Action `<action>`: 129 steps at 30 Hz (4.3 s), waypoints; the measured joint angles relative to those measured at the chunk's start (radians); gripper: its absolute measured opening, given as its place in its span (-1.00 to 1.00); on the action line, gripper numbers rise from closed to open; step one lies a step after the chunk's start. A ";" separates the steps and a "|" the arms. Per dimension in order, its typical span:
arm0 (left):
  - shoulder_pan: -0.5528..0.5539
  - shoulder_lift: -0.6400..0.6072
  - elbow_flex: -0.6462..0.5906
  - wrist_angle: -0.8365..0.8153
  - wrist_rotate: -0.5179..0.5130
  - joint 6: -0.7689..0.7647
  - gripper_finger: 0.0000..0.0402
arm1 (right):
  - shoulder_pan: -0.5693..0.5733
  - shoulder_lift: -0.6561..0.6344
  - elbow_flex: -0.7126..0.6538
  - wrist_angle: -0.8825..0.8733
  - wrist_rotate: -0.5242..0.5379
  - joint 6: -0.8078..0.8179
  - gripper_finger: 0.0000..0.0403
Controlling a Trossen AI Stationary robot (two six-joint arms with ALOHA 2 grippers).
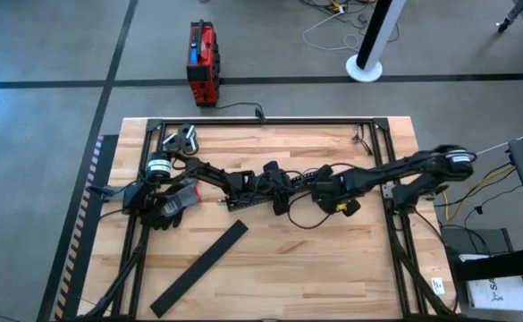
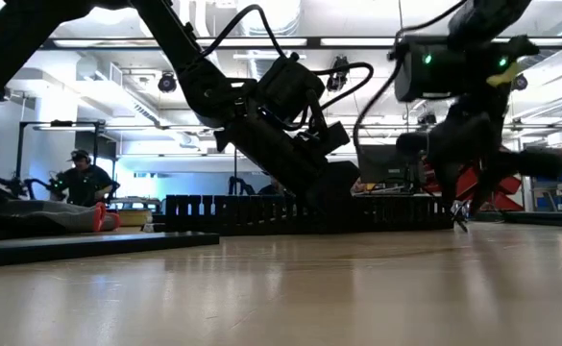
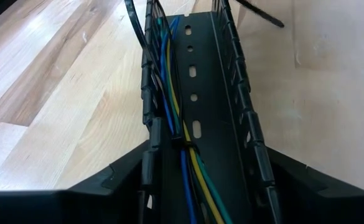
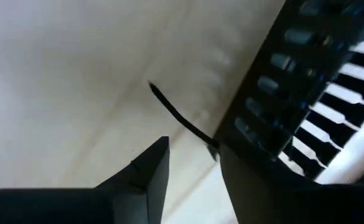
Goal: Ziptie cables
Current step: Put the ziptied cable wires into the black cable duct, then close the black cable duct
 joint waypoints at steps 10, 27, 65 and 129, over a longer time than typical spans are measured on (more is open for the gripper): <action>0.000 0.000 0.000 0.000 -0.006 0.002 0.15 | 0.004 0.187 0.010 0.021 0.174 -0.202 -0.56; 0.000 0.000 0.000 -0.001 0.001 0.006 0.16 | 0.038 0.074 0.110 -0.112 0.009 0.195 -0.86; -0.002 0.001 -0.001 0.019 0.000 0.000 0.12 | -0.193 -0.250 -0.334 0.341 -0.167 1.041 -0.96; -0.004 -0.105 -0.003 -0.027 0.000 0.010 0.33 | 0.260 -0.289 -0.072 0.400 0.069 1.147 -0.03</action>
